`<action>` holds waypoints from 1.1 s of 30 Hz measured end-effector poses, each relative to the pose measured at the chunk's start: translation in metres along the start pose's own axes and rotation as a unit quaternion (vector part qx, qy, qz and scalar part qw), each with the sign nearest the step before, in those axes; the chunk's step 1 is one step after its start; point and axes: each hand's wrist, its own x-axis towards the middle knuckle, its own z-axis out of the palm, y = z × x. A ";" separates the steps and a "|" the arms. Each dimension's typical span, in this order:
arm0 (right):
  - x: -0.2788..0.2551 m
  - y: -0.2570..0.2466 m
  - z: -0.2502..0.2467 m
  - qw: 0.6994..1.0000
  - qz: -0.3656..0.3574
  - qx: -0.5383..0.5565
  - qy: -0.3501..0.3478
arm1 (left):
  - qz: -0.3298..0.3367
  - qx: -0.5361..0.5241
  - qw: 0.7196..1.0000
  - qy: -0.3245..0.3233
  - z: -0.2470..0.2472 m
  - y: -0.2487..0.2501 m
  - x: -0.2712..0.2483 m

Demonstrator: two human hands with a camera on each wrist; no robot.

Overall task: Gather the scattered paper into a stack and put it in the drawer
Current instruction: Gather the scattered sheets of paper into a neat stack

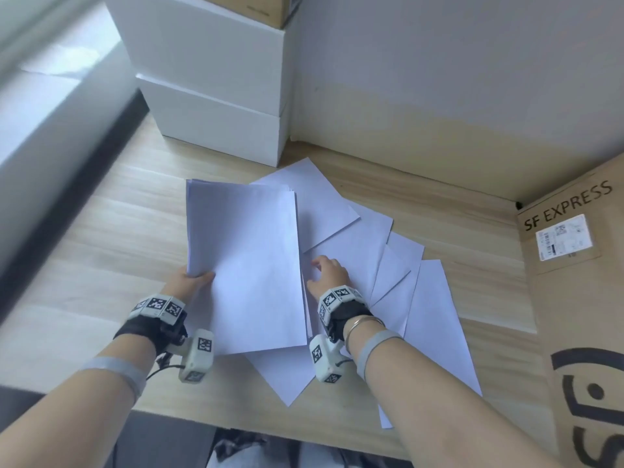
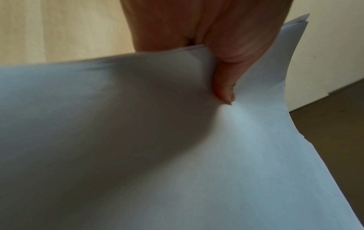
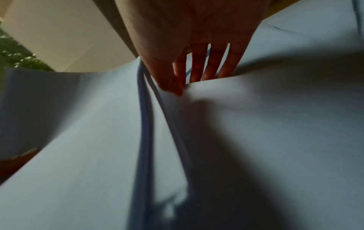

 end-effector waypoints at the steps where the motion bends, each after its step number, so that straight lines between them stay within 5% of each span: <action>1: 0.000 -0.001 0.002 1.000 -0.006 -0.010 -0.002 | -0.006 -0.004 1.000 0.001 -0.002 -0.002 0.001; 10: 0.011 -0.005 -0.022 0.995 0.067 0.069 -0.022 | -0.010 -0.045 0.999 -0.021 -0.018 -0.012 0.019; 19: 0.041 -0.020 -0.048 0.943 0.199 0.263 0.050 | -0.016 -0.090 0.995 -0.031 -0.023 0.008 0.029; 33: 0.083 -0.041 -0.027 0.941 0.178 0.273 0.096 | -0.034 -0.126 0.990 -0.047 -0.017 0.013 0.041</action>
